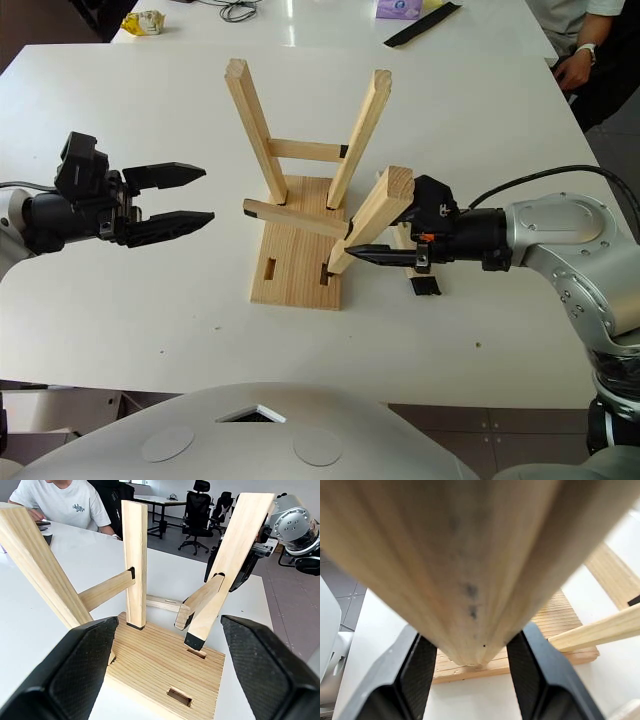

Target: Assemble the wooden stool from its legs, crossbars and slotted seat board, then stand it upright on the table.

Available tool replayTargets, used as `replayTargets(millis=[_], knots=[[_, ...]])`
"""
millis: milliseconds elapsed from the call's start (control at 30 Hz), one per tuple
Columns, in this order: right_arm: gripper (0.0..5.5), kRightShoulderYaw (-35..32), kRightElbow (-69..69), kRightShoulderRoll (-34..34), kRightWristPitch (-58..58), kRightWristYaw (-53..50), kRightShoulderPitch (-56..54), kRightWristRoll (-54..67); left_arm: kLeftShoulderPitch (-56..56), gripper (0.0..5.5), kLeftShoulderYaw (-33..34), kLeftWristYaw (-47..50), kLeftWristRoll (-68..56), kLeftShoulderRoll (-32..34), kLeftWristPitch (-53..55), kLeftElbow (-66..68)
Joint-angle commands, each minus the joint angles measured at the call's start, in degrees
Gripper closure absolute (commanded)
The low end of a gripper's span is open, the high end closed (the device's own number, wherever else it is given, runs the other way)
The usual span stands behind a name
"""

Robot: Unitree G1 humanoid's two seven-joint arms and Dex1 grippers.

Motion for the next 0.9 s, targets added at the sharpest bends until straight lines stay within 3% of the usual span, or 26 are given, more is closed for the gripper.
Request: replayTargets(millis=[33, 567, 900], knots=[[3.5, 0.45, 0.28, 0.31, -1.43, 0.48, 0.66, -0.58, -0.74, 1.69, 0.68, -0.35, 0.2, 0.4, -0.17, 0.73], [3.5, 0.78, -2.86, 0.14, -2.11, 1.12, 4.42, -0.38, -5.08, 1.69, 1.71, 1.32, 2.1, -0.27, 0.18, 7.42], [3.5, 5.02, 0.12, -0.15, -9.44, 1.85, 5.88, -7.92, -7.05, 1.69, 0.68, 1.08, 2.55, -0.63, 0.44, 8.6]])
